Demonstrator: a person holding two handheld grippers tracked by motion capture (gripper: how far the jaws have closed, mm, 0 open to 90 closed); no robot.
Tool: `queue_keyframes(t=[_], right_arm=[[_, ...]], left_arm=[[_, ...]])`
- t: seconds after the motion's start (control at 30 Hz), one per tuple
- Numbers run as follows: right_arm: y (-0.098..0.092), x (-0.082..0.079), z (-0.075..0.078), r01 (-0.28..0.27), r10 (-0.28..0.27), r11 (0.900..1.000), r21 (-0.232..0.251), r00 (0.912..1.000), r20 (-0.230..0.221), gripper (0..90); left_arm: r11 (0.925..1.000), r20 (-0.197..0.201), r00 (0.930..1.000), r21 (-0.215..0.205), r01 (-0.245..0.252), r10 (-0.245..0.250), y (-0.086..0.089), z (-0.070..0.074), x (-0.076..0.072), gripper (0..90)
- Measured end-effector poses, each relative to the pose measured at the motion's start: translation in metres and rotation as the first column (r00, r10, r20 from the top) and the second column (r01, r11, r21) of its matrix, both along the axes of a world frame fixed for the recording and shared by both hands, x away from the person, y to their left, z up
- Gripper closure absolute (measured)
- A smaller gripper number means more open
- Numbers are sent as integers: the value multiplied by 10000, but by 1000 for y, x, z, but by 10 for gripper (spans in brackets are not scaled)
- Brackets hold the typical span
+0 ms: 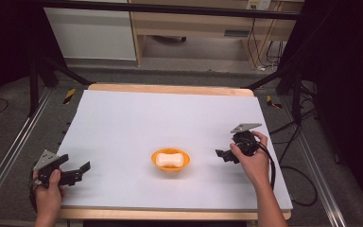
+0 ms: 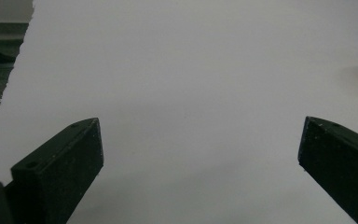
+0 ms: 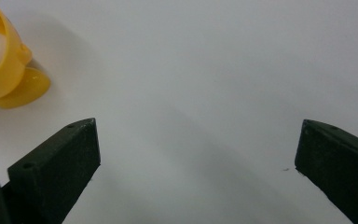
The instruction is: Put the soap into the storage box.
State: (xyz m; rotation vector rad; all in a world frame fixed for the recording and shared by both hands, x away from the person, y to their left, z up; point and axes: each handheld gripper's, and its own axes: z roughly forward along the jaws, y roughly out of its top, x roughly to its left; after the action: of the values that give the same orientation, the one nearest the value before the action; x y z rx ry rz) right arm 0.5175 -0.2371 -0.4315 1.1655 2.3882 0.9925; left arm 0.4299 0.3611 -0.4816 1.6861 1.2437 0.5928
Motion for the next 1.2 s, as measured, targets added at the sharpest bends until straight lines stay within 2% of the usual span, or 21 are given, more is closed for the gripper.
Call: queue_keyframes(t=[0.23, 0.47, 0.8, 0.83, 1.0, 1.2], right_arm=[[-17, -10, -6, 307, -307, 9995, -11, 9993, 197, 5], [-32, -20, -12, 617, -623, 9979, 213, 9975, 326, 6], [-50, -33, -22, 1021, -1037, 9937, 464, 9940, 351, 5], [-52, -35, -23, 1113, -1127, 9923, 544, 9934, 232, 5], [-62, -43, -29, 1356, -1376, 9885, 663, 9901, 269, 5], [-74, -53, -37, 1398, -1435, 9869, 801, 9887, 424, 5]], left_arm=[[10000, -16, 10000, 24, -9, 9, 0, 0, 0, 0], [10000, 5, 10000, 29, -14, 14, 0, 0, 0, 0], [10000, 1, 10000, 35, -18, 18, 0, 0, 0, 0], [10000, 1, 10000, 39, -21, 21, 0, 0, 0, 0], [10000, 0, 10000, 40, -23, 23, 0, 0, 0, 0], [10000, 5, 10000, 42, -26, 26, -1, 0, 0, 0]])
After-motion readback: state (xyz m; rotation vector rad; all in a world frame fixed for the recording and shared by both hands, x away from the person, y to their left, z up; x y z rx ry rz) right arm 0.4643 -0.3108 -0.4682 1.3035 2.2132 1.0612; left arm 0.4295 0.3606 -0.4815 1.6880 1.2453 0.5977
